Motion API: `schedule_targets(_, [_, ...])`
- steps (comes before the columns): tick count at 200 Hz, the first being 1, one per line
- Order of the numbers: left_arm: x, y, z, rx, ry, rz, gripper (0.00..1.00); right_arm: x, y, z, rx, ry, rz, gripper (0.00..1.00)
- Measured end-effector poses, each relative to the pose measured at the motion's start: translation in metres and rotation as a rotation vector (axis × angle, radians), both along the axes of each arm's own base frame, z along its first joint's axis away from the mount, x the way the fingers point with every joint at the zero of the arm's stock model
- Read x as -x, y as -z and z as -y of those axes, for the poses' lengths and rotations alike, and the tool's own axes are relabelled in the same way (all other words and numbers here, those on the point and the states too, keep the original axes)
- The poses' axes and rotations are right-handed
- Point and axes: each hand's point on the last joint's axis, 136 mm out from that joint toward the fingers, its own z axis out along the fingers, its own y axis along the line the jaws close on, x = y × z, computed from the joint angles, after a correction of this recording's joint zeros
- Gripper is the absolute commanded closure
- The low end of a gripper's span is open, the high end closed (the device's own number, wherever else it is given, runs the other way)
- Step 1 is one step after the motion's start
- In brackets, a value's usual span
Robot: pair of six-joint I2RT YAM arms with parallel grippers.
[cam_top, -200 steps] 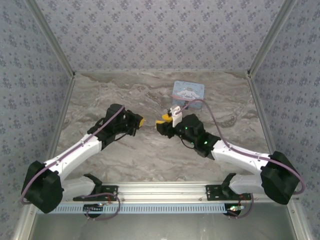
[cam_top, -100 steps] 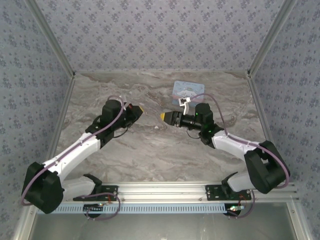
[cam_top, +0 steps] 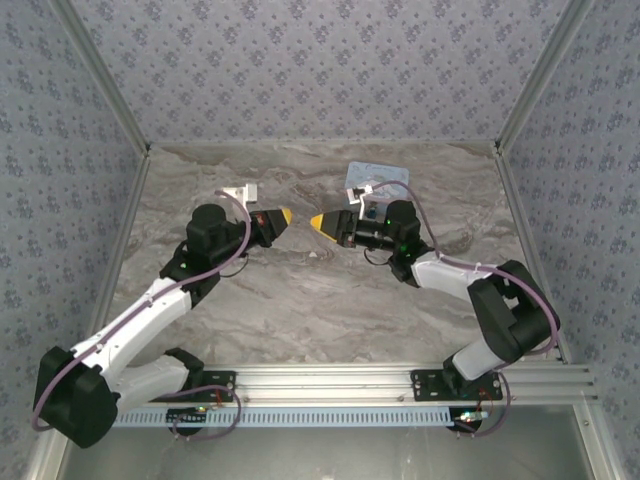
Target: Unlock the padlock with the key
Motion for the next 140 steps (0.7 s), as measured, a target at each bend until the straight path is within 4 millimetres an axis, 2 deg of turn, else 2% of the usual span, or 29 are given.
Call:
schedule_targets(72, [0.006,-0.005,0.005,-0.005,0.053,0.065,1.00,0.003,-0.021,-0.016,-0.072,-0.048,-0.032,0.52])
schedule_targets(140, [0.007,-0.005,0.004,0.000,0.051,0.078,1.00,0.011,-0.011,-0.036,-0.103,-0.096,-0.132,0.60])
